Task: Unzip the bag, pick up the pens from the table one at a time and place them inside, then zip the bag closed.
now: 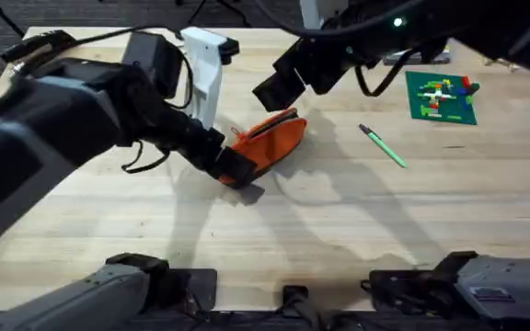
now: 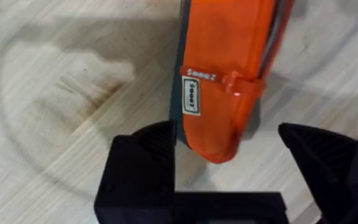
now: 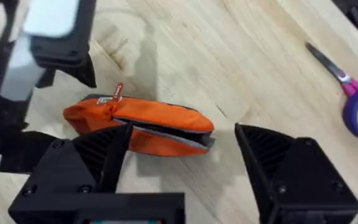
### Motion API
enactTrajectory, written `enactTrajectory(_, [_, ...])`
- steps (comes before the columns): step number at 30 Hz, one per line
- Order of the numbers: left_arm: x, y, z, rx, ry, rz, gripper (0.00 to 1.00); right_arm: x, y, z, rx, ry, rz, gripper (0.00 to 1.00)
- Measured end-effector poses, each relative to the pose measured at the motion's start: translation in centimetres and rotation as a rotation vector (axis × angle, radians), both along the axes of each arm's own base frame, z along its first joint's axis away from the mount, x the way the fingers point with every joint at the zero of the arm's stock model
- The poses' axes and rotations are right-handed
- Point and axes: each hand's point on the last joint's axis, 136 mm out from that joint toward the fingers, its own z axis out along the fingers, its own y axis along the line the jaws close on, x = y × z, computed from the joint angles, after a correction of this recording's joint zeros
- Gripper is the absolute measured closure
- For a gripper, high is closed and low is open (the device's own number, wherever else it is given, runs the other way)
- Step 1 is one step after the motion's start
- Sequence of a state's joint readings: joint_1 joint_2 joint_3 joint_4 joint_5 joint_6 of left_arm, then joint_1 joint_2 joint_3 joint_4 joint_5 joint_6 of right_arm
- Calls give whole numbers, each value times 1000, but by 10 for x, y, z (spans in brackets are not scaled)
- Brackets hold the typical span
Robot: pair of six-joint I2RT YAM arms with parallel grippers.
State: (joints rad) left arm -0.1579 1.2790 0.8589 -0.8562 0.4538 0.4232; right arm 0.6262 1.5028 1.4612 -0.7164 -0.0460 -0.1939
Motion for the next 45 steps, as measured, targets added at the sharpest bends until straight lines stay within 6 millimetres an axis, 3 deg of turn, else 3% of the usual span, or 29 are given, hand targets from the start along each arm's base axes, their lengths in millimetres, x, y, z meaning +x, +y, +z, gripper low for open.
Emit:
enactTrajectory(15, [-12,29,60,-9,-218,105,8,-3,-2,1,-142,-109,205,4])
enactTrajectory(23, [-13,34,59,24,-218,120,8,-2,-1,2,-342,-307,520,3])
enactTrajectory(37, [-13,36,58,35,-219,125,8,-12,11,2,-383,-358,629,5])
enactTrajectory(42, [-13,36,58,35,-219,125,8,-16,11,-1,-394,-349,648,378])
enactTrajectory(45, [-13,36,58,35,-219,125,8,-21,7,-6,-405,-318,657,715])
